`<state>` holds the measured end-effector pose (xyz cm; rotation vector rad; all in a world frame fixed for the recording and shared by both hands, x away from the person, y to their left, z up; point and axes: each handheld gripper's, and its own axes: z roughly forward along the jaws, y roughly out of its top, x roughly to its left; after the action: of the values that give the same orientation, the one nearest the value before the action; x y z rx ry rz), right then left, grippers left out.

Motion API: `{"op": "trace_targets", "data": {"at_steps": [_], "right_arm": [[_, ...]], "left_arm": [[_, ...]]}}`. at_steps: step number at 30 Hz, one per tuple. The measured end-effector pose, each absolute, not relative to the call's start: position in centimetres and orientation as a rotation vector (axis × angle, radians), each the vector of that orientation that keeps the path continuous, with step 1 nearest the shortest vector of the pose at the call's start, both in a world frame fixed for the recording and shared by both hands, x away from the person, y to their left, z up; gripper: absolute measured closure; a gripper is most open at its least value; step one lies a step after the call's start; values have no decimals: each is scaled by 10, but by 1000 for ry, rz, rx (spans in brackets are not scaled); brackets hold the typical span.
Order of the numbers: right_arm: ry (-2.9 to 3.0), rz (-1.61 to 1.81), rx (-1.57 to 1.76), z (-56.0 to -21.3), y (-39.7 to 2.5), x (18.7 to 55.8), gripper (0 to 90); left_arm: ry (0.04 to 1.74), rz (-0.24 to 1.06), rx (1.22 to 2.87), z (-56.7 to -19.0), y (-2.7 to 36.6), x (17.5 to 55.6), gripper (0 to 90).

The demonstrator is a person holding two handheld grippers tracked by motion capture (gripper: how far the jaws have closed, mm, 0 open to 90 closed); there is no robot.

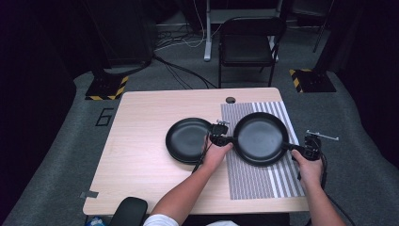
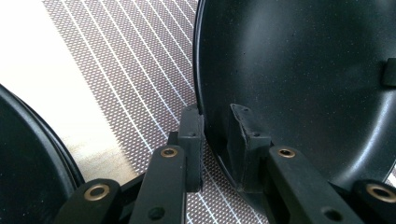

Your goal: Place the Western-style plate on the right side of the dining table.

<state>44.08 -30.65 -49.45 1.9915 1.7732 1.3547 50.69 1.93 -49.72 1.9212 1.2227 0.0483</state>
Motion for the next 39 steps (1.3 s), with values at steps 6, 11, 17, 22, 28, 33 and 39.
{"op": "trace_targets", "data": {"at_steps": [6, 11, 17, 22, 28, 33, 39], "right_arm": [[1767, 1355, 2011, -497, -307, 443, 784], [1772, 1351, 2016, -500, -309, 445, 775], [1764, 1358, 2035, -504, -310, 448, 768], [1748, 1375, 2070, -507, -312, 449, 767], [1748, 1358, 2089, -512, -313, 452, 751], [1745, 1338, 2085, -512, -311, 453, 743], [1744, 1328, 2089, -513, -310, 453, 736]], "left_arm": [[1223, 56, 1925, -497, 18, 507, 746], [1230, 58, 1923, -496, 16, 508, 744], [1237, 60, 1926, -497, 15, 509, 738], [1248, 59, 1925, -497, 12, 511, 734], [1248, 67, 1931, -498, 10, 513, 727], [1259, 66, 1931, -499, 9, 514, 722], [1262, 74, 1936, -499, 8, 514, 717]]}}
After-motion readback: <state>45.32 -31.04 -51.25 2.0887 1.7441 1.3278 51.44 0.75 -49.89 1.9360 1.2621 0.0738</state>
